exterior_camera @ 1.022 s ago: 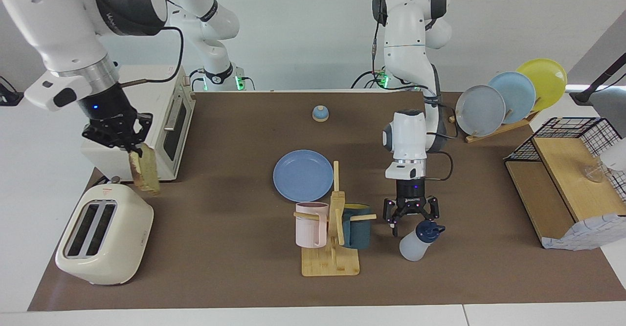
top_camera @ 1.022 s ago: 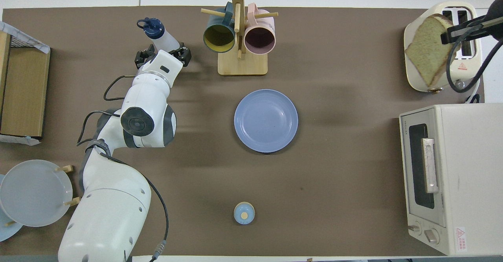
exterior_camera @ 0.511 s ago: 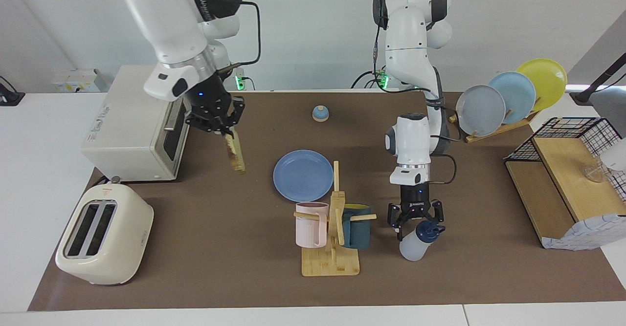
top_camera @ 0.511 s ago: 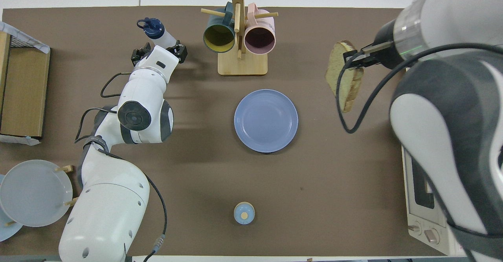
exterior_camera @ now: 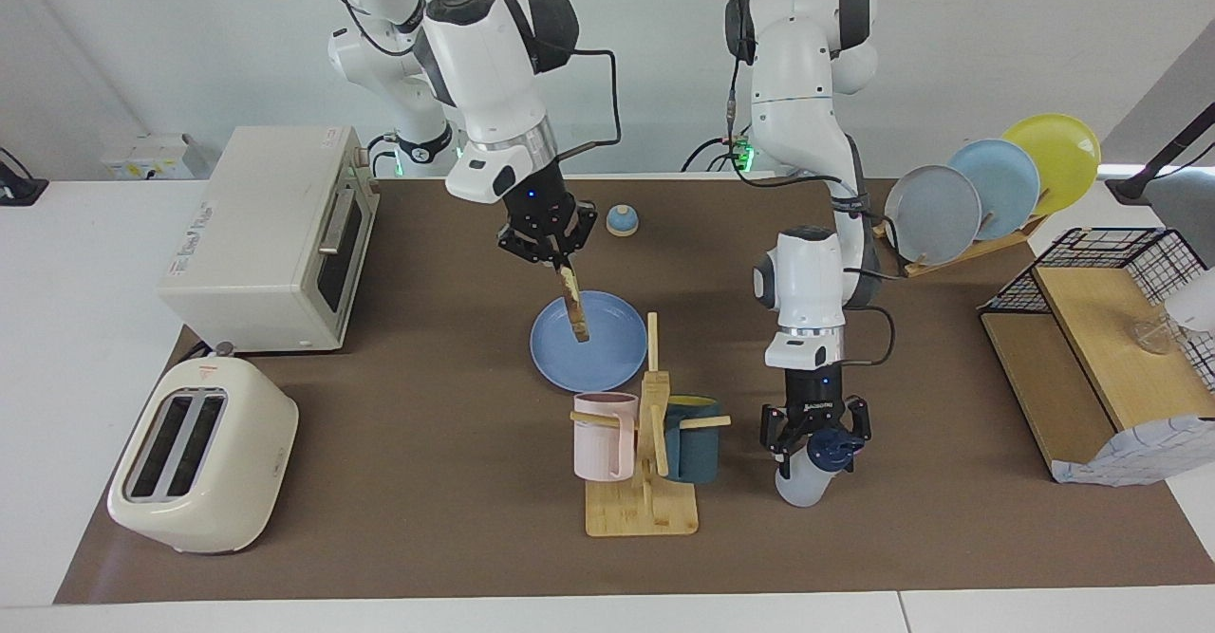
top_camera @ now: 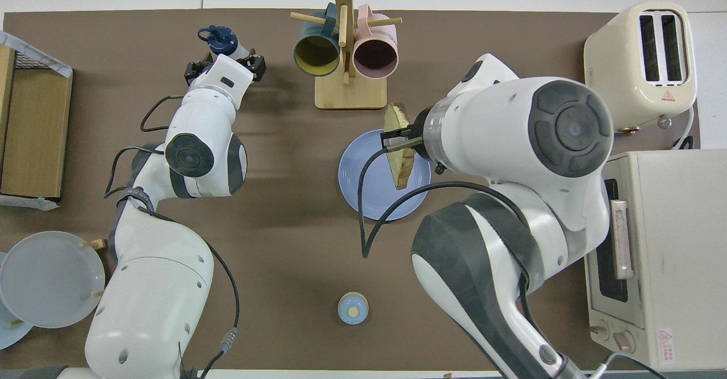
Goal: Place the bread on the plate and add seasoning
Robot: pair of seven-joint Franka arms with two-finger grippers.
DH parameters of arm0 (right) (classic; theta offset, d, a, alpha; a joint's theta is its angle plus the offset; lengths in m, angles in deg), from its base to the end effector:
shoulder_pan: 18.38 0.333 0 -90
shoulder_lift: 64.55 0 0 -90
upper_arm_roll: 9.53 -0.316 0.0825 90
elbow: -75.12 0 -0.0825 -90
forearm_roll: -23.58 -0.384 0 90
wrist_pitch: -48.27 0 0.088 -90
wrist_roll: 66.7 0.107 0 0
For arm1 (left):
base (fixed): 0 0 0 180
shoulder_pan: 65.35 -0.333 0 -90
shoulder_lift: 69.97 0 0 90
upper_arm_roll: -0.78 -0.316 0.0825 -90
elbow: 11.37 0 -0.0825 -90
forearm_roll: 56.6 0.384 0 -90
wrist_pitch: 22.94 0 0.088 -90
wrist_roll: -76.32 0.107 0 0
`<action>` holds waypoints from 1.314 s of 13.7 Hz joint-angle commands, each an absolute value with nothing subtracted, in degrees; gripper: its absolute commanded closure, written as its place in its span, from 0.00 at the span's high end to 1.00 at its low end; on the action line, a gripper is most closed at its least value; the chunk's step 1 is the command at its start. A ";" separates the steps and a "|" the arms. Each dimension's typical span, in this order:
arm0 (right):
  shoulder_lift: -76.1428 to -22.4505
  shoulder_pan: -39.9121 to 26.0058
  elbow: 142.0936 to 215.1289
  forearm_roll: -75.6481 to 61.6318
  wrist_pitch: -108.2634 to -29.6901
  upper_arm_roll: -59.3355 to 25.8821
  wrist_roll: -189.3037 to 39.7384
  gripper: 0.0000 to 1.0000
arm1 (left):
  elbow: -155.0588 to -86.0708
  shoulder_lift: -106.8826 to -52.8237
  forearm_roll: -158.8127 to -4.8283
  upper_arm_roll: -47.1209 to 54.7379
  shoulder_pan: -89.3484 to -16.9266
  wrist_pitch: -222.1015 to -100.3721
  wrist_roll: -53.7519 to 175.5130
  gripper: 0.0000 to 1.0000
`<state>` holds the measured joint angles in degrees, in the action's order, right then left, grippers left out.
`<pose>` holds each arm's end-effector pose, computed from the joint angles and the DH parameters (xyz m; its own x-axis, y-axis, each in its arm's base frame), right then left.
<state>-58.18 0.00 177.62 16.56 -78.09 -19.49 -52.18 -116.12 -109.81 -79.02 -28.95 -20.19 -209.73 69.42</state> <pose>0.5483 0.2957 0.5175 0.9562 0.1466 0.2532 0.2011 -0.9579 -0.2048 0.6630 -0.2040 0.2950 0.6485 0.0228 0.7609 0.0033 -0.9996 0.0271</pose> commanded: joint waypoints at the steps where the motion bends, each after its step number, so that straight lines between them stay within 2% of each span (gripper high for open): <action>1: -58.75 1.04 184.09 12.18 -85.12 -19.28 -51.84 0.00 | -112.97 -111.98 -79.98 -29.10 -20.53 -207.87 68.85 1.00; 2: -58.66 1.48 185.50 9.02 -86.89 -19.28 -51.93 0.00 | -112.45 -112.33 -79.97 -29.10 -20.53 -207.86 68.85 1.00; 4: -58.49 1.57 188.66 6.10 -90.23 -19.28 -52.11 0.00 | -109.91 -117.31 -81.37 -28.93 -20.36 -209.09 66.85 1.00; 9: -59.36 3.59 194.11 2.68 -95.41 -19.28 -51.84 0.00 | -109.10 -114.71 -80.94 -29.28 -22.20 -209.45 67.36 1.00; 12: -59.37 4.12 194.83 0.38 -96.84 -19.28 -52.45 0.00 | -109.98 -114.70 -80.94 -29.28 -21.85 -209.36 68.67 0.98; 13: -59.36 3.86 194.92 0.38 -96.84 -19.19 -52.98 0.00 | -110.50 -114.53 -80.94 -29.28 -21.59 -208.57 68.94 0.80; 14: -59.36 3.68 194.92 0.38 -96.84 -19.19 -53.94 0.00 | -110.59 -114.36 -80.85 -29.45 -21.41 -206.74 69.29 0.11; 15: -59.45 3.60 195.35 0.38 -96.84 -19.19 -54.65 0.00 | -110.51 -114.35 -80.59 -30.93 -19.67 -202.20 71.38 0.00; 18: -59.98 2.28 196.50 0.38 -97.01 -19.19 -54.92 0.00 | -109.01 -114.27 -81.29 -32.62 -19.38 -198.98 73.78 0.00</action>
<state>-58.10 3.58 194.13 2.01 -95.94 -19.00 -52.74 -108.95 -114.83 -80.48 -31.58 -19.85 -201.28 72.04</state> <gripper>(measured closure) 0.930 0.379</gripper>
